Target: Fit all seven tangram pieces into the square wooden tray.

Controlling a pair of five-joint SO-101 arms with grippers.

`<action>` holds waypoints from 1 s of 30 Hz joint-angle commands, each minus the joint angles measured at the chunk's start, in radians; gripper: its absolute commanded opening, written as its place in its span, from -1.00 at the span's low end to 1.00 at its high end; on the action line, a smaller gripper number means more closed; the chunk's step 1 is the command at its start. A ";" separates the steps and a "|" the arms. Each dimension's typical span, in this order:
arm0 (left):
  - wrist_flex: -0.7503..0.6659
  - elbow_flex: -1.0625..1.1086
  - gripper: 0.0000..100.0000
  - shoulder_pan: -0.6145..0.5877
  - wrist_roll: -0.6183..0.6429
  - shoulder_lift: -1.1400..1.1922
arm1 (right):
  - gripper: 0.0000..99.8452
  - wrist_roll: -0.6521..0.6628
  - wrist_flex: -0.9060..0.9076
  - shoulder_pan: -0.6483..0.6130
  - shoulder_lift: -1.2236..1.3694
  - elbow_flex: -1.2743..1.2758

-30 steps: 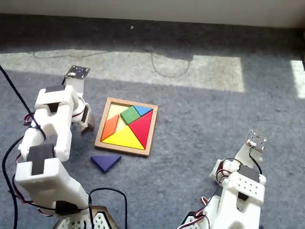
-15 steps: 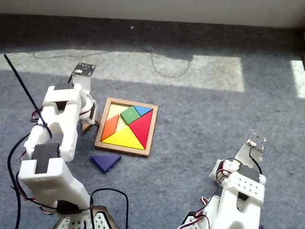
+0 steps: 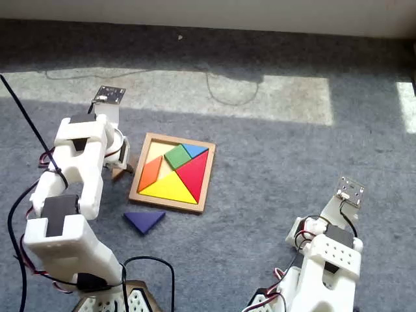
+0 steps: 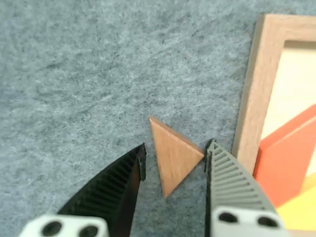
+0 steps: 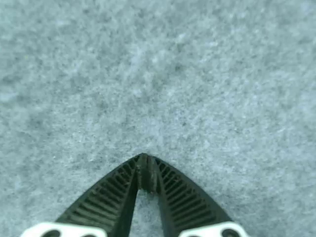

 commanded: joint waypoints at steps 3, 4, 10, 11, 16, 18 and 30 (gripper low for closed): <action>-0.015 -0.016 -0.71 -0.004 0.002 -0.005 | -0.99 0.009 -0.007 0.022 -0.007 0.001; -0.015 -0.018 -0.71 -0.004 0.002 -0.005 | -0.99 0.009 -0.007 0.022 -0.007 0.001; -0.014 -0.012 -0.72 -0.004 0.002 -0.013 | -0.99 0.009 -0.007 0.022 -0.007 0.001; -0.009 -0.012 -0.72 -0.004 0.002 -0.015 | -0.99 0.009 -0.007 0.022 -0.007 0.001; -0.008 -0.021 -0.72 0.010 0.002 -0.018 | -0.99 0.009 -0.007 0.022 -0.007 0.001; -0.006 -0.019 -0.72 0.027 0.002 -0.018 | -0.99 0.009 -0.007 0.022 -0.007 0.001; 0.126 -0.008 -0.72 0.104 0.006 -0.274 | -0.99 0.009 -0.007 0.022 -0.007 0.001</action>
